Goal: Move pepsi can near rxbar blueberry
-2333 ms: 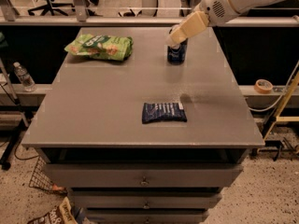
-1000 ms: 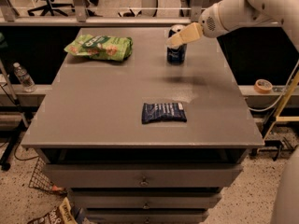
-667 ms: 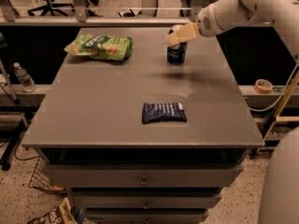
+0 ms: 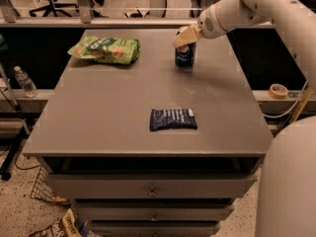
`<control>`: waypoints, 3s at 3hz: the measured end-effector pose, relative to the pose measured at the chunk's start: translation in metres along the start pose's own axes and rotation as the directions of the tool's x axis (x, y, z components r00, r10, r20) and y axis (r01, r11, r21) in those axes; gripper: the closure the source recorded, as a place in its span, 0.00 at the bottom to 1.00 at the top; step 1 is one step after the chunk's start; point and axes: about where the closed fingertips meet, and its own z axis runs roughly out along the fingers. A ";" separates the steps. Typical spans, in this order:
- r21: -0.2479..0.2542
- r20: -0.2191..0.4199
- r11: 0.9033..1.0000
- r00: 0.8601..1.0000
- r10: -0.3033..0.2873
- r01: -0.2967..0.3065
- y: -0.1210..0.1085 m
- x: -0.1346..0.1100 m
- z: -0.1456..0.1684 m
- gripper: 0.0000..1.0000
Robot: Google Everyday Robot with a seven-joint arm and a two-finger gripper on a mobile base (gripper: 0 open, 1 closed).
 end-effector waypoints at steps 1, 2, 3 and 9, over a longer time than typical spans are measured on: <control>-0.066 -0.009 0.995 0.997 -0.072 0.071 0.032 -0.007 0.000 0.72; -0.118 0.003 0.983 0.990 -0.144 0.143 0.074 -0.014 -0.025 0.96; -0.150 0.010 0.977 0.988 -0.152 0.152 0.110 -0.011 -0.050 1.00; -0.154 -0.041 0.988 0.999 -0.026 0.019 0.187 0.079 -0.060 1.00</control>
Offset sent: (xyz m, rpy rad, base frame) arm -0.1091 0.0566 0.0593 -0.0355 -0.0630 0.2700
